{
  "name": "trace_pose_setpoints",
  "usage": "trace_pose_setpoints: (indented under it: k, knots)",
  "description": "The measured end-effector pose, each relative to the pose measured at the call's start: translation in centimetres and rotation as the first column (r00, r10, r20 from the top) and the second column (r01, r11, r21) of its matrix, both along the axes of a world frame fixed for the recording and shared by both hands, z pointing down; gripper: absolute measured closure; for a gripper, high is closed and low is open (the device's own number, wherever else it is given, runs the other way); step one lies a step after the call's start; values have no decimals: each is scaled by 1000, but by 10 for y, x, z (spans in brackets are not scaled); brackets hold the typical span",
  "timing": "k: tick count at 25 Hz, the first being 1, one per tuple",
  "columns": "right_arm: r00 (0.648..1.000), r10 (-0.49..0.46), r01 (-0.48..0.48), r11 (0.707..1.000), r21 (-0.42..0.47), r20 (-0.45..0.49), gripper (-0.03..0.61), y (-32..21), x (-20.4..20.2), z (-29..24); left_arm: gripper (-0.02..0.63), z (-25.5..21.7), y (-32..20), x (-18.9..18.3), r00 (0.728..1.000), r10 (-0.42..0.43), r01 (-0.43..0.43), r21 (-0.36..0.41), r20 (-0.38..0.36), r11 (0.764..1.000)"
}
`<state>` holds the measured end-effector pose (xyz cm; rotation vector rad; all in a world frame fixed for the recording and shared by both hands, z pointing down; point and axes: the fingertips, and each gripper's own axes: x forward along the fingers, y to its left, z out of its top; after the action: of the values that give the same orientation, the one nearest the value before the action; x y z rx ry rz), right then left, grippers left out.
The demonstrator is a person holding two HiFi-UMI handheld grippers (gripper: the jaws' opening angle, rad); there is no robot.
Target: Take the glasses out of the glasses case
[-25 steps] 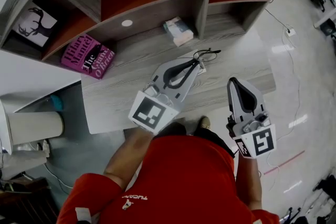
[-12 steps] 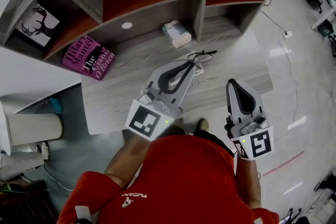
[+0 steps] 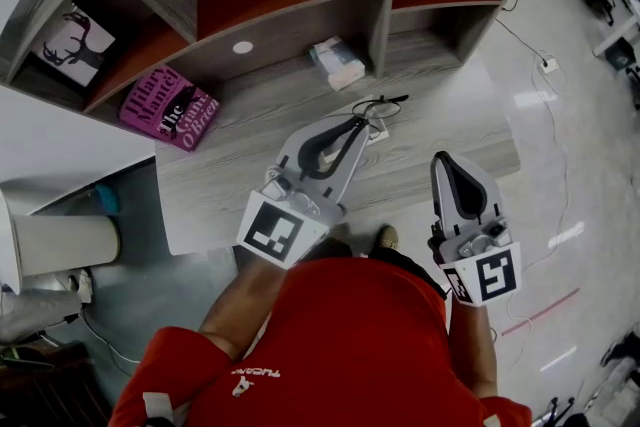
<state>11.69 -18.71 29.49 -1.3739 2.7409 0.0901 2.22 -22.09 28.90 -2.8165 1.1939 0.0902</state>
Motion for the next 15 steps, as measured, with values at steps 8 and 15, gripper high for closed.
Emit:
trace_pose_setpoints:
  k: [8,15]
  knots:
    - [1000,5,-5,1000,-1,3,575,-1,3,0,589,2,-1,-3,1000,-8,8,-4,10,1000]
    - [1000,5,-5,1000,-4,-2,575,-2,4,2,589,5,-3,-4,1000,-9,9,-8,17,1000]
